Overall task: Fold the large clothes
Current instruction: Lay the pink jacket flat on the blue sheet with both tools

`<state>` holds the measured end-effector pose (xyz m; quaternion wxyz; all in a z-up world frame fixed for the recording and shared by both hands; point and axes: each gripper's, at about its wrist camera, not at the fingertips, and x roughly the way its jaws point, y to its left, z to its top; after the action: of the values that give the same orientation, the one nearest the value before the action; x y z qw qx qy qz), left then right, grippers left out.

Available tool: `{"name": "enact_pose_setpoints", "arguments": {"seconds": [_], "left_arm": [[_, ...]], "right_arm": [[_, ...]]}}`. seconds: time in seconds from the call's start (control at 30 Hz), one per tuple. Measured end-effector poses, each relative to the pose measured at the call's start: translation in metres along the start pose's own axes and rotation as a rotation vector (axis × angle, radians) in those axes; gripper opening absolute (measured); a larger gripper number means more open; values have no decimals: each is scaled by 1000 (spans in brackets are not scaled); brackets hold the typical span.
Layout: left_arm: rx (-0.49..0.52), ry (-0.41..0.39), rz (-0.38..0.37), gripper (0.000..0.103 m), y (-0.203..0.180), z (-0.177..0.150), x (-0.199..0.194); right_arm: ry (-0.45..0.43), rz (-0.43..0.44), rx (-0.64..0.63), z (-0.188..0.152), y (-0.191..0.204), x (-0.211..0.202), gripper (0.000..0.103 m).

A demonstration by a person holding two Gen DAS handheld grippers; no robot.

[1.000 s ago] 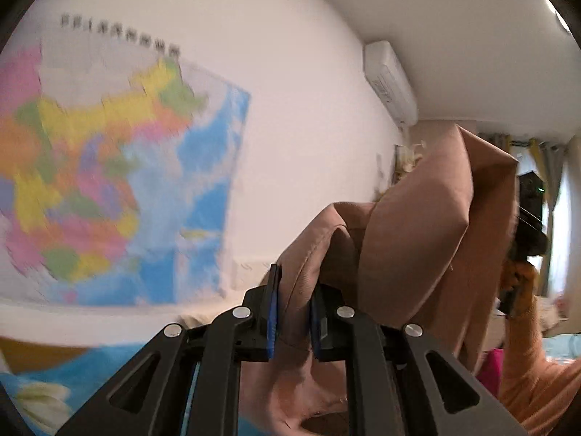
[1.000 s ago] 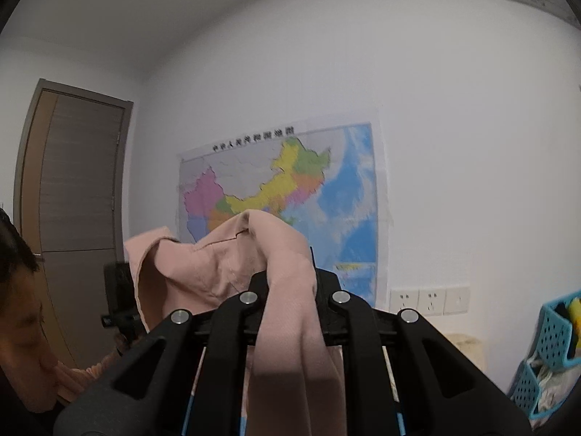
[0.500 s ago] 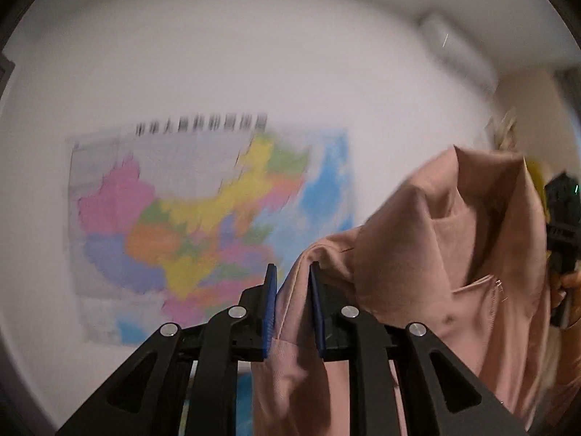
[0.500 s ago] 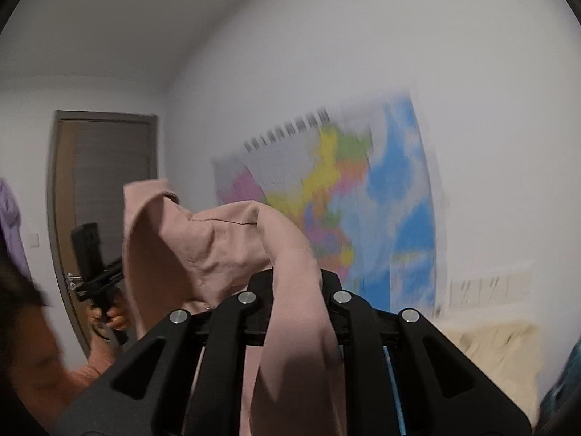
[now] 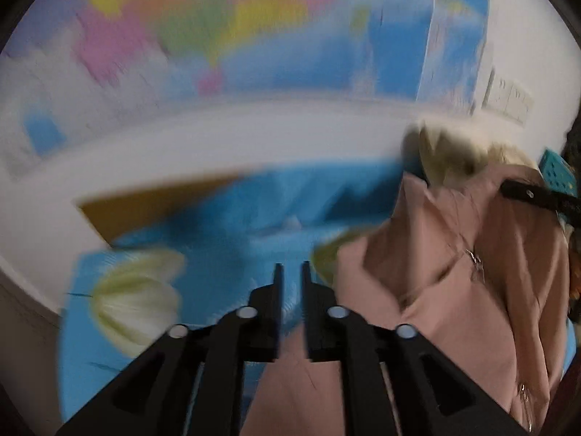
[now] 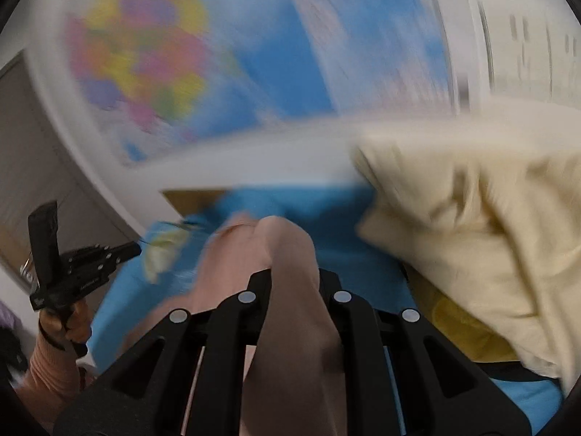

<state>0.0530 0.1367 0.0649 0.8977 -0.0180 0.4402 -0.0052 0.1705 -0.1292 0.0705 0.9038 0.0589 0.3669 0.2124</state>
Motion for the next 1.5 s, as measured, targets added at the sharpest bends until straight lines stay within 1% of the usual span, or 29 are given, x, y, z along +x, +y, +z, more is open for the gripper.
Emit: {"name": "enact_pose_setpoints", "arguments": {"seconds": [0.07,0.1,0.13,0.17,0.2,0.23,0.3,0.37,0.47,0.5,0.53,0.57,0.63,0.67,0.77,0.87,0.93,1.0,1.07,1.1,1.13,1.17,1.23,1.27,1.33,1.4,1.43,1.47,1.5], "left_arm": [[-7,39,27,40,15,-6,18],[0,66,-13,57,24,-8,26],[11,90,-72,61,32,-12,31],[18,111,-98,62,38,-19,33],[35,133,-117,67,42,-25,35],[54,148,-143,78,45,-35,36],[80,187,-216,88,46,-47,39],[111,234,-255,88,37,-60,47],[192,276,-265,87,18,-78,58],[229,248,-227,79,10,-81,56],[258,226,-211,54,3,-84,53],[268,205,-176,44,-1,-85,49],[232,195,-176,14,-2,-81,42],[208,175,-171,10,1,-76,34],[82,27,-162,7,23,-41,-5],[44,-108,-62,7,35,-5,-40],[28,-123,-34,7,42,9,-44],[37,-113,31,9,39,18,-28],[53,-63,130,13,31,20,11],[62,-35,164,20,28,19,29],[66,5,200,24,27,14,50],[75,54,225,25,26,8,71],[80,97,248,34,27,-2,91],[84,96,253,37,29,-5,91],[68,52,248,56,34,-6,75],[31,6,174,67,44,-9,50],[18,-24,145,68,48,-12,35],[17,-41,134,68,49,-14,24],[22,-57,122,74,49,-19,13]], "right_arm": [[9,7,22,-6,-17,5,11],[4,7,28,-9,-23,2,11],[1,12,33,-12,-28,-2,11],[-2,13,35,-12,-32,-5,11],[-6,14,36,-11,-37,-8,11],[-7,19,34,-9,-38,-10,11],[-6,31,18,-14,-37,-15,12],[0,44,-10,-17,-32,-20,12],[10,46,-23,-21,-24,-15,12],[11,44,-22,-22,-22,-14,12],[12,47,-23,-23,-21,-12,12],[11,39,-28,-22,-16,-9,12],[-8,32,-45,-18,-7,-10,12],[-27,33,-56,-14,-2,-13,12],[-100,50,-80,5,11,-26,11],[-177,69,-75,24,13,-38,11],[-160,22,-63,33,6,-26,11],[-113,-42,-30,34,-8,-7,11],[-57,-92,-17,28,-21,13,12],[-45,-108,-15,24,-24,21,11],[-35,-113,-14,21,-24,25,20],[-29,-154,-17,17,-24,28,30],[-46,-173,-31,12,-22,20,34],[-52,-174,-26,11,-21,13,37],[-62,-192,-22,5,-22,-8,57],[-72,-165,-51,-12,-23,-40,62],[-61,-142,-64,-26,-24,-57,69],[-46,-130,-69,-37,-25,-67,72],[-14,-119,-81,-55,-26,-78,75]]}}
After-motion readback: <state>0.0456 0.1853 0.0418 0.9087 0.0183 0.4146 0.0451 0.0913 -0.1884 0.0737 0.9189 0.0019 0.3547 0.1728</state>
